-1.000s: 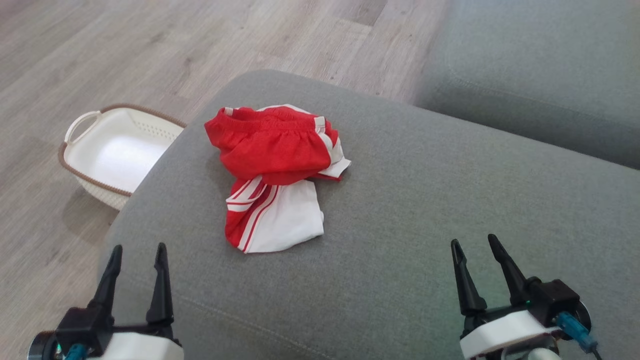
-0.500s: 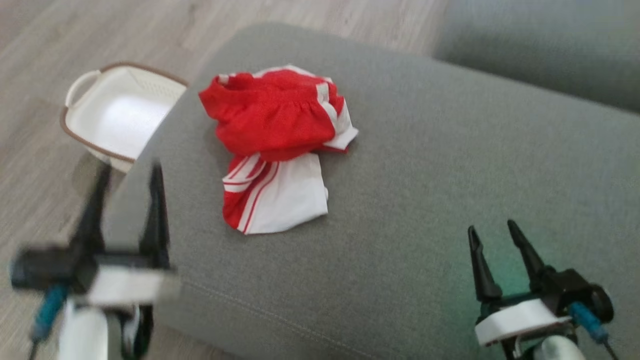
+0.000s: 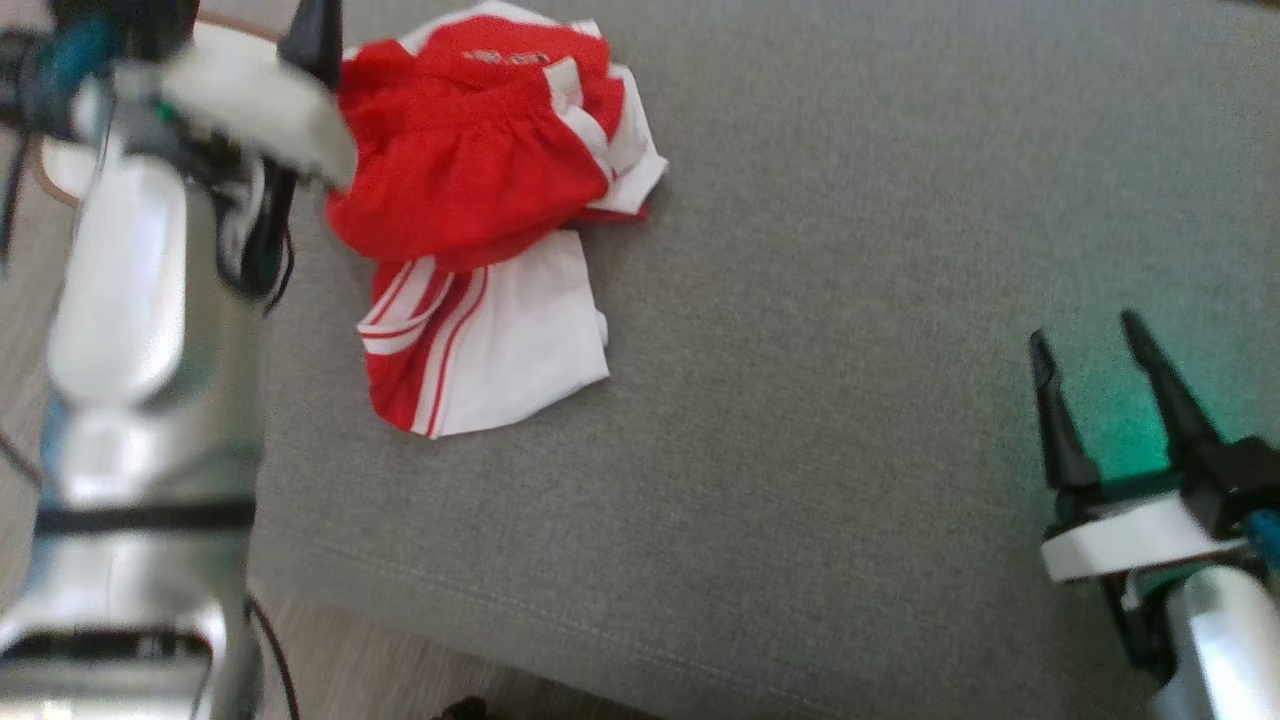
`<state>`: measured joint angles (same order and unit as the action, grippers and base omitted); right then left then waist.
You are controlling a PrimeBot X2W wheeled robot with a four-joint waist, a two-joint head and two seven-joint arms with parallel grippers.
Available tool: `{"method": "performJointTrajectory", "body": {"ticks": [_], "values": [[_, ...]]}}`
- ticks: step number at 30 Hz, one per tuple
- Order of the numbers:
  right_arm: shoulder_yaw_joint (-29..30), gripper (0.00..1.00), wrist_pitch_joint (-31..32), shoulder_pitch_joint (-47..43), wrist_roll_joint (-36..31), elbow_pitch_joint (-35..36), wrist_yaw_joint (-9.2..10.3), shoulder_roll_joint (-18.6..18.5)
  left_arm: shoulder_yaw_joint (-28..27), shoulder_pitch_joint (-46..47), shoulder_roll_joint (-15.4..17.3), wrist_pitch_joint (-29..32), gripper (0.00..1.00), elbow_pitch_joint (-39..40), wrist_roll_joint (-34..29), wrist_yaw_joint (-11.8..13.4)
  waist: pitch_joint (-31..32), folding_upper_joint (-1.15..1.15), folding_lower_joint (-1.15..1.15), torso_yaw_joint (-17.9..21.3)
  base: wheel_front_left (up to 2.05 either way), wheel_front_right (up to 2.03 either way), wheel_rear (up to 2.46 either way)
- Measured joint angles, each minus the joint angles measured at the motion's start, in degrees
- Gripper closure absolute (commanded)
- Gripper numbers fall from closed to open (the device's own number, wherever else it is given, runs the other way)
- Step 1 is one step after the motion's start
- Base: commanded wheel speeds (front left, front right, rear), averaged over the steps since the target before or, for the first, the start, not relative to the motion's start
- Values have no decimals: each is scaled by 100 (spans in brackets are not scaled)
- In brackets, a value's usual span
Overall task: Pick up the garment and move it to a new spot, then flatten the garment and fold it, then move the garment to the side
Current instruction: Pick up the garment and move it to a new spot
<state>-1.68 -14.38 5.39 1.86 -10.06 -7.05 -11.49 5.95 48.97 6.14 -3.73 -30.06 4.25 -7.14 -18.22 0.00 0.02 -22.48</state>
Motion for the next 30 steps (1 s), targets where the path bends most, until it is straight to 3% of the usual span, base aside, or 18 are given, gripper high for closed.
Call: {"method": "performJointTrajectory", "body": {"ticks": [4,8,15,16,17,30], "values": [[8,0,0,236,1,202,0,-209,-110,851,-102,827,0,-1501,149,7,-347,0,0,127,0,0,0],[8,0,-1,411,9,397,0,-278,-113,1143,-123,1426,0,-2660,257,7,-644,0,-1,294,0,0,0],[16,0,-1,460,66,506,0,-396,-111,1376,-203,1731,0,-3574,460,7,-990,0,-2,491,0,0,0],[18,0,-1,465,68,533,0,-397,-111,1427,-196,1705,41,-3631,460,7,-1025,0,-2,516,0,0,0],[19,0,-8,470,68,554,0,-400,-108,1472,-185,1578,100,-3676,460,5,-1053,0,-2,533,0,0,0],[-80,0,-26,480,71,325,0,-166,468,1507,-211,261,100,-3865,691,-29,-455,0,-2,528,0,0,0]]}}
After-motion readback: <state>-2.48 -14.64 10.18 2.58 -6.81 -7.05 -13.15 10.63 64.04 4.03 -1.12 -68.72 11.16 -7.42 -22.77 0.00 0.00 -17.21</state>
